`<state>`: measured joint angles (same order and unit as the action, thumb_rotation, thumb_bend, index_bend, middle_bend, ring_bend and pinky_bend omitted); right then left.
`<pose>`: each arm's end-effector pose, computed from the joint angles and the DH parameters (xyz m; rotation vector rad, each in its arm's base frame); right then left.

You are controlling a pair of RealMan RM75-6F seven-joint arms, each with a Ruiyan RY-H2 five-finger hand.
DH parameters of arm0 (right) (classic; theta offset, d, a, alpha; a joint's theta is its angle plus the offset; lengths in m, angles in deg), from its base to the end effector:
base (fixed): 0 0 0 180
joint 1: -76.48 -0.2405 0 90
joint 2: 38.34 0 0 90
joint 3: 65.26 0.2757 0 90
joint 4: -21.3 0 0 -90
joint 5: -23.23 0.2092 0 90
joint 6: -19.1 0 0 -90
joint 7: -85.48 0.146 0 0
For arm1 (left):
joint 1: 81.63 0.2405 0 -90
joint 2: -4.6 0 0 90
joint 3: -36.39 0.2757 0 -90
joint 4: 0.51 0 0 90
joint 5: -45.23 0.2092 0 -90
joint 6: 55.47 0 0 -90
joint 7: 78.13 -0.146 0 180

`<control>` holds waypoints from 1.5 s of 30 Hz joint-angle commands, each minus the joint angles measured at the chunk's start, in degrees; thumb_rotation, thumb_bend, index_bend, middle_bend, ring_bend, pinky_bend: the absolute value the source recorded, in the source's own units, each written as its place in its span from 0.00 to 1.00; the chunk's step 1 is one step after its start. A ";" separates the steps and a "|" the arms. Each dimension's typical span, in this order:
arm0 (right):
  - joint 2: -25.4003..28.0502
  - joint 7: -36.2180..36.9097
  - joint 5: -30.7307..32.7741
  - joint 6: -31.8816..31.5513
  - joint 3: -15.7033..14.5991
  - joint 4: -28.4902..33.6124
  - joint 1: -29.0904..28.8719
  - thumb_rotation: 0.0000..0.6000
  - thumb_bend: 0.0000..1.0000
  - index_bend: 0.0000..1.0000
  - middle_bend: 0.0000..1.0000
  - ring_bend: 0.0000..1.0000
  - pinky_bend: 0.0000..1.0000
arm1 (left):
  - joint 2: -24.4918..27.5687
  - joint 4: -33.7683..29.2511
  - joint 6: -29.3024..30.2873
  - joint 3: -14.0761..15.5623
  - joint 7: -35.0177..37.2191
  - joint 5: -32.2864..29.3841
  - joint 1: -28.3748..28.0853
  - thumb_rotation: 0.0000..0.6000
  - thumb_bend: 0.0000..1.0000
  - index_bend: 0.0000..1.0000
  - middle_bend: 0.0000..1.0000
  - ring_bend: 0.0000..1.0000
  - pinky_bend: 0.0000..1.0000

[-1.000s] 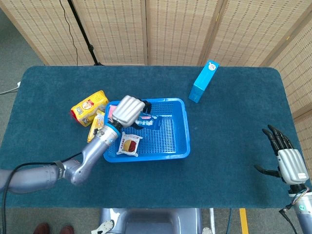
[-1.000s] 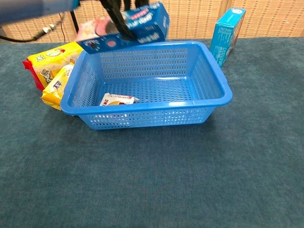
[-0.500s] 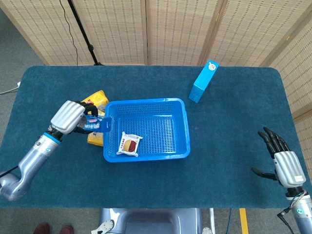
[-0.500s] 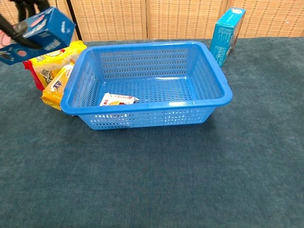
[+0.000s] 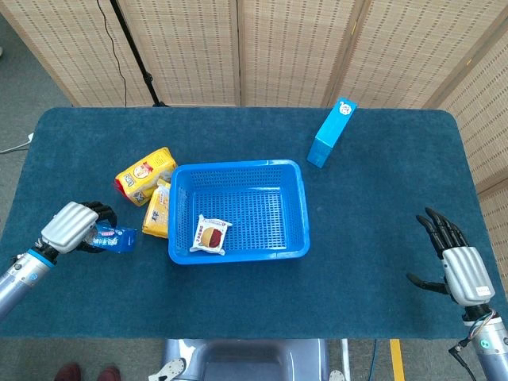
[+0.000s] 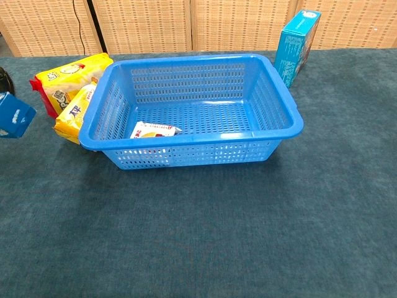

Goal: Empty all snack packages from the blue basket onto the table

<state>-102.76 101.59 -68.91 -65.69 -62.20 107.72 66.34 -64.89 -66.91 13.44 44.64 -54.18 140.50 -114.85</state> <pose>-0.3158 -0.2159 0.1699 1.4704 -0.9556 1.1553 -0.3116 0.3225 0.1246 -1.9720 -0.8565 -0.8905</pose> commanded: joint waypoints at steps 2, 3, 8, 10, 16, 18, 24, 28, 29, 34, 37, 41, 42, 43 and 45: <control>-0.09 -0.21 0.03 0.45 -0.12 -0.05 -0.17 1.00 0.00 0.00 0.00 0.00 0.10 | 0.30 -1.17 -1.42 1.04 3.48 1.13 -0.25 1.00 0.00 0.00 0.00 0.00 0.00; -0.08 -0.30 0.04 0.60 -0.17 -0.03 -0.22 1.00 0.00 0.00 0.00 0.00 0.10 | 0.53 -1.60 -0.67 0.88 4.91 1.63 -0.38 1.00 0.00 0.00 0.00 0.00 0.00; 0.14 -0.17 0.80 1.01 -0.01 0.04 -0.23 1.00 0.00 0.00 0.00 0.00 0.10 | 4.78 -8.15 4.60 -0.84 6.25 5.40 -1.94 0.93 0.00 0.00 0.00 0.00 0.00; 0.15 -0.01 1.01 1.18 0.01 -0.01 -0.24 1.00 0.00 0.00 0.00 0.00 0.10 | 6.37 -11.75 4.99 -2.38 5.00 5.22 -2.87 0.93 0.00 0.00 0.00 0.00 0.00; 0.16 0.12 0.89 1.40 -0.02 0.03 -0.43 1.00 0.00 0.00 0.00 0.00 0.10 | 8.94 -24.74 -3.78 -8.43 -5.26 1.52 -9.67 0.93 0.00 0.00 0.00 0.00 0.00; 0.15 0.18 0.85 1.47 -0.06 0.03 -0.47 1.00 0.00 0.00 0.00 0.00 0.10 | 8.61 -28.01 -9.08 -10.32 -10.10 -1.87 -12.16 0.93 0.00 0.00 0.00 0.00 0.00; 0.27 0.76 1.83 2.04 0.20 -0.36 -0.54 1.00 0.00 0.00 0.00 0.00 0.10 | 2.88 -32.70 -25.11 -15.62 -29.03 -18.85 -20.84 1.00 0.00 0.00 0.00 0.00 0.00; 0.35 1.44 2.52 2.52 0.41 -0.79 -0.63 1.00 0.00 0.00 0.00 0.00 0.10 | -2.03 -32.02 -29.12 -15.69 -43.34 -31.60 -25.88 1.00 0.00 0.00 0.00 0.00 0.00; 0.34 1.58 2.63 2.61 0.45 -0.92 -0.66 1.00 0.00 0.00 0.00 0.00 0.10 | -3.18 -31.95 -29.24 -15.40 -46.45 -34.69 -27.06 1.00 0.00 0.00 0.00 0.00 0.00; 0.26 2.17 3.29 3.30 0.60 -1.53 -0.82 1.00 0.00 0.00 0.00 0.00 0.10 | -8.16 -32.07 -26.73 -13.49 -59.04 -50.02 -33.07 1.00 0.00 0.00 0.00 0.00 0.00; 0.31 2.49 3.67 3.38 0.75 -1.75 -0.77 1.00 0.00 0.00 0.00 0.00 0.10 | -9.53 -32.78 -24.95 -11.29 -64.83 -57.84 -36.27 1.00 0.00 0.00 0.00 0.00 0.00; 0.20 2.60 3.96 3.79 0.84 -2.00 -0.90 1.00 0.00 0.00 0.00 0.00 0.10 | -10.99 -32.78 -24.37 -9.93 -67.76 -65.50 -39.37 1.00 0.00 0.00 0.00 0.00 0.00; 0.16 2.53 3.97 3.91 0.82 -2.03 -0.95 1.00 0.00 0.00 0.00 0.00 0.10 | -11.46 -32.48 -24.50 -9.73 -68.06 -66.85 -40.00 1.00 0.00 0.00 0.00 0.00 0.00; 0.13 2.51 3.97 3.99 0.81 -2.05 -0.98 1.00 0.00 0.00 0.00 0.00 0.10 | -11.93 -32.14 -24.51 -9.57 -68.25 -67.89 -40.51 1.00 0.00 0.00 0.00 0.00 0.00; 0.09 2.51 3.94 4.12 0.79 -2.02 -1.04 1.00 0.00 0.00 0.00 0.00 0.10 | -12.88 -31.39 -24.39 -9.13 -68.56 -69.25 -41.28 1.00 0.00 0.00 0.00 0.00 0.00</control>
<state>-102.65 104.09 -64.96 -61.59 -61.41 105.69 65.31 -76.18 -98.90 -11.25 34.49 -121.43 73.19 -154.47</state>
